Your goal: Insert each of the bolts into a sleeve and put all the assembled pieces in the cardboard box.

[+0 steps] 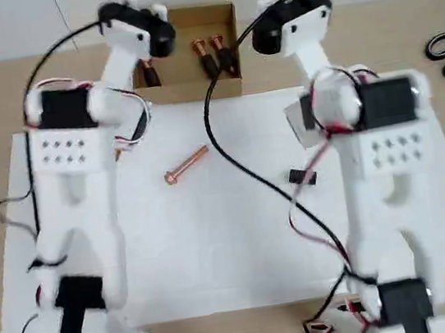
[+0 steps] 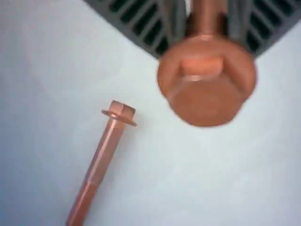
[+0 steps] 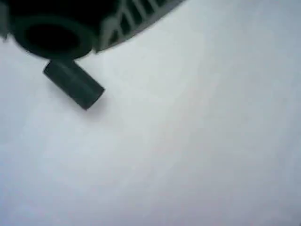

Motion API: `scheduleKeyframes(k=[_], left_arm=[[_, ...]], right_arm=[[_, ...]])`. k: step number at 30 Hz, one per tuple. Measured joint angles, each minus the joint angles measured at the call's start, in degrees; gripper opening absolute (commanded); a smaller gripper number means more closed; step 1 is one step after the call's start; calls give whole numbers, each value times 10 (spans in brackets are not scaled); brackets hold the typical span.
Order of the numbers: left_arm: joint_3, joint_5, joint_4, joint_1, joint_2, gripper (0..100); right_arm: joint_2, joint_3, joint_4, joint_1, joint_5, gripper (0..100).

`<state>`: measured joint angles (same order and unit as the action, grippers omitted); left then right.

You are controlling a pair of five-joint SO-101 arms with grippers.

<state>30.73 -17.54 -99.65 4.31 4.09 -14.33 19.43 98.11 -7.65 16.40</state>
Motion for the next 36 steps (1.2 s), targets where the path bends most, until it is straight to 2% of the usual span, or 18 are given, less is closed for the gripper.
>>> scheduleKeyframes(k=[5,14,20,24,30,36], left_arm=[[-11,0,0,0,-86,6],[-157,0,-1,0,-294,6],[-330,0,1,0,-437,6],[-400,10,25,0,-540,6],[-510,123,98,0,-681,6],[-608,265,173,0,-705,6]], right_arm=[[-91,0,1,0,0,4],[-239,-3,4,-1,0,4],[-315,-96,4,0,0,4],[-375,-184,-2,1,-3,4],[-495,-346,-107,1,-5,4],[-608,-582,-254,-1,-5,4]])
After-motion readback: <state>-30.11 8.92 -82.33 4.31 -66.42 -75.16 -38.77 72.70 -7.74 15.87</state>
